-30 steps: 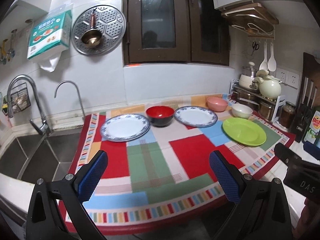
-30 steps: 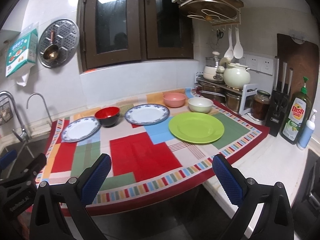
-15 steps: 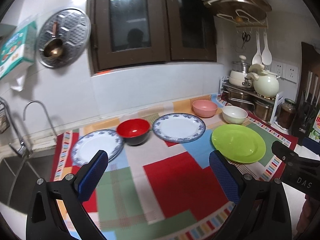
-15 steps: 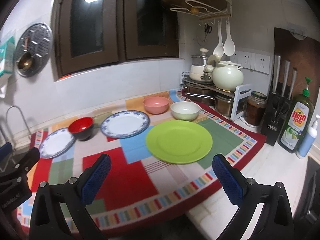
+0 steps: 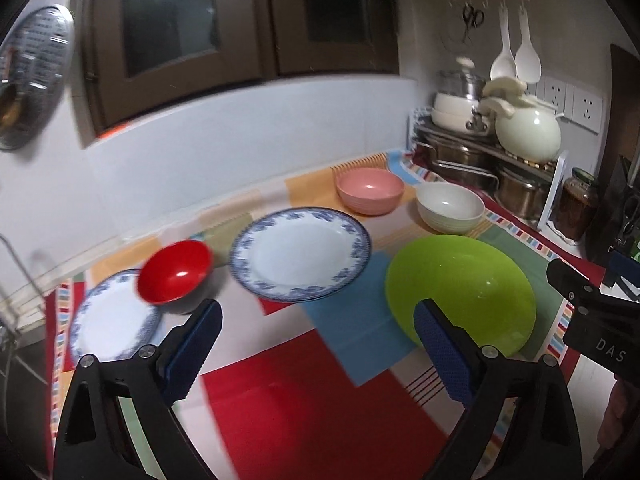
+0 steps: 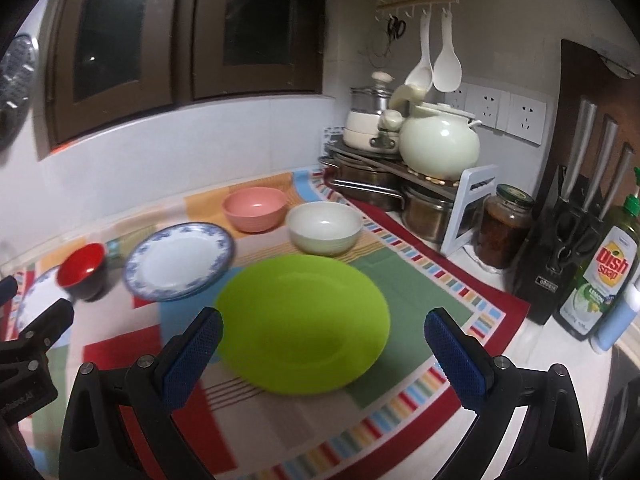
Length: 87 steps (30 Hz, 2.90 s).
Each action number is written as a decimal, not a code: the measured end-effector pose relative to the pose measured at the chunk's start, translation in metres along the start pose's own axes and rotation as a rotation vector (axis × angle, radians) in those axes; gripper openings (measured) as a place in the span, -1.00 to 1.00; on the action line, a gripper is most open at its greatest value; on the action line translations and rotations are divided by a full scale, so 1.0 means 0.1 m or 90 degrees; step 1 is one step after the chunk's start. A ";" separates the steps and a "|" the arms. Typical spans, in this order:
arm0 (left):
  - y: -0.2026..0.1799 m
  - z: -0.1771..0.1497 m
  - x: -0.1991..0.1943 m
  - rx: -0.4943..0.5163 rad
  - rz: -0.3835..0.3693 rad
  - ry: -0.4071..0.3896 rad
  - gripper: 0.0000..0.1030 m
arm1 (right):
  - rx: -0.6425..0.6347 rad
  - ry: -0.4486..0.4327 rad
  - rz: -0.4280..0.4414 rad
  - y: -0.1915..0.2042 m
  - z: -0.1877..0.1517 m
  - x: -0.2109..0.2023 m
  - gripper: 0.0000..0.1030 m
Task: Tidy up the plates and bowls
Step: 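Move both grippers down to the rim of the lime-green plate, then close both grippers on the rim of the lime-green plate, then lift the green plate with both grippers and carry it toward the sink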
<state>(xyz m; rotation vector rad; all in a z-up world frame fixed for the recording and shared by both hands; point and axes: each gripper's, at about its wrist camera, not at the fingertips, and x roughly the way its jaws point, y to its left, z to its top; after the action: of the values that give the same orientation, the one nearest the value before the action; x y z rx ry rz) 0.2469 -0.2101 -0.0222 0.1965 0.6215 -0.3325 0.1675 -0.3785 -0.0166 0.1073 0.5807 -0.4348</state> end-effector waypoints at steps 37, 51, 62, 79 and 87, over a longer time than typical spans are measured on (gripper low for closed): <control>-0.79 -0.01 1.87 -0.004 -0.119 0.233 0.07 | 0.054 0.212 0.012 -0.55 -0.22 1.88 0.28; -0.79 0.03 1.89 -0.013 -0.121 0.230 -0.21 | 0.061 0.244 0.040 -0.53 -0.22 1.98 -0.15; -0.69 -0.02 1.73 -0.031 -0.116 0.212 -0.22 | 0.045 0.239 0.038 -0.50 -0.19 1.88 -0.18; 0.07 -0.15 0.97 -0.107 -0.030 0.155 -0.22 | -0.017 0.187 0.102 0.08 -0.08 1.30 -0.18; 0.67 -0.32 0.56 -0.147 0.022 0.137 -0.22 | -0.056 0.163 0.156 0.59 -0.02 0.98 -0.18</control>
<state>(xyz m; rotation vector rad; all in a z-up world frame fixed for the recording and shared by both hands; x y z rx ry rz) 0.2969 -0.1530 -0.0761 0.0210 0.8619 -0.2059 0.2651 -0.3608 -0.0741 0.1499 0.8264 -0.1569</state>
